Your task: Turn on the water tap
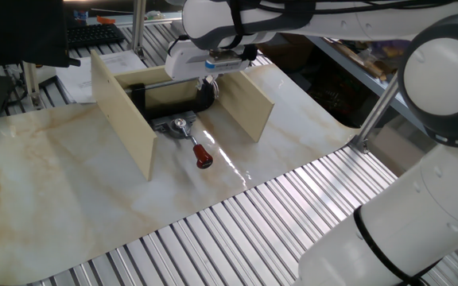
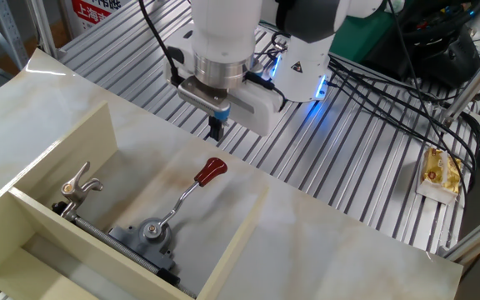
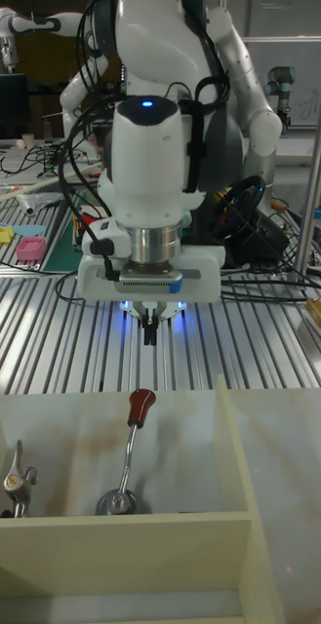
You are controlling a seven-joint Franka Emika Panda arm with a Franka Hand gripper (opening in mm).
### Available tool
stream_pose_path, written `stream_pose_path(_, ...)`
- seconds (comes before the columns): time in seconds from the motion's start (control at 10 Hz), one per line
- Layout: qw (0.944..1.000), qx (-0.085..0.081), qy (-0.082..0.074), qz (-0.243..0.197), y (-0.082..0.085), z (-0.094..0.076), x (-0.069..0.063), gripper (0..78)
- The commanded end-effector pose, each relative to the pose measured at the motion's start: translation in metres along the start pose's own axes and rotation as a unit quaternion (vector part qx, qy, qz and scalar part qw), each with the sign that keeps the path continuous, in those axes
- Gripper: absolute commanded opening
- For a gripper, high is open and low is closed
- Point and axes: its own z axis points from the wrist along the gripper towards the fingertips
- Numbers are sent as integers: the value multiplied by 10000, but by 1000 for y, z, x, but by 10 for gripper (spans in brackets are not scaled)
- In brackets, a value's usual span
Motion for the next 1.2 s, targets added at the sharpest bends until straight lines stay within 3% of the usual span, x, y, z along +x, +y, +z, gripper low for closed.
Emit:
stream_pose_path(0.1,9998,181,63,99,0,-1,0,0)
stream_pose_path(0.7,9999,-12,89,115,0,-1,0,0)
stream_pose_path(1.2,9999,-12,89,120,0,-1,0,0)
